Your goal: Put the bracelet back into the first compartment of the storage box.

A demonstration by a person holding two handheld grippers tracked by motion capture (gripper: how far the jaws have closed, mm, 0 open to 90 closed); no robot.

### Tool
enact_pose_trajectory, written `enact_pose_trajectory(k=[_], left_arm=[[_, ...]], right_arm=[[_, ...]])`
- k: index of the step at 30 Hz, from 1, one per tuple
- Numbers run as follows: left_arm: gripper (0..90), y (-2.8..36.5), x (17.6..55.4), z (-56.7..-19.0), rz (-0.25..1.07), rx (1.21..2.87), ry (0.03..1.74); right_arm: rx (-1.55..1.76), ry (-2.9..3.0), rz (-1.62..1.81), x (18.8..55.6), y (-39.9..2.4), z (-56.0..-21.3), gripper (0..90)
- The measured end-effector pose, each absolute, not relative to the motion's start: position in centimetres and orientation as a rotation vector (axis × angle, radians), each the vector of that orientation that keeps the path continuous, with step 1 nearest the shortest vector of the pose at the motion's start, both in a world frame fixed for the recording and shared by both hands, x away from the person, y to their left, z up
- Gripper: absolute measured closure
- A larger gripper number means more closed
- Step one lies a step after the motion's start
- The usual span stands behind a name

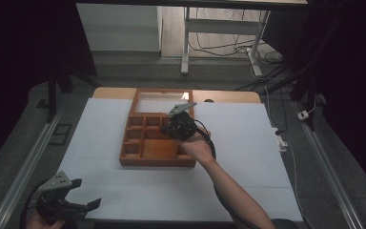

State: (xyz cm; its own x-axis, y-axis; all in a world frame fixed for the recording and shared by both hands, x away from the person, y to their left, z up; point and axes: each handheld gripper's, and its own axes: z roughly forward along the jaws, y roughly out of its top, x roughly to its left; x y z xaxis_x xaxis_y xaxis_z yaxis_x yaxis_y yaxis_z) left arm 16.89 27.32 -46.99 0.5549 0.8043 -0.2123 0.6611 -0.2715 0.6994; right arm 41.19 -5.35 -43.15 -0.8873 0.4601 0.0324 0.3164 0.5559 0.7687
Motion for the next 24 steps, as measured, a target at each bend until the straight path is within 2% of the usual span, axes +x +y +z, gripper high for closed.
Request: enact_pose_trajectory(k=[24], left_arm=[[0.2,27.3,16.9,-47.0,0.231,2.012,1.174]], right_arm=[[0.674,2.600,1.241,43.9,-2.3,-43.4,89.1]])
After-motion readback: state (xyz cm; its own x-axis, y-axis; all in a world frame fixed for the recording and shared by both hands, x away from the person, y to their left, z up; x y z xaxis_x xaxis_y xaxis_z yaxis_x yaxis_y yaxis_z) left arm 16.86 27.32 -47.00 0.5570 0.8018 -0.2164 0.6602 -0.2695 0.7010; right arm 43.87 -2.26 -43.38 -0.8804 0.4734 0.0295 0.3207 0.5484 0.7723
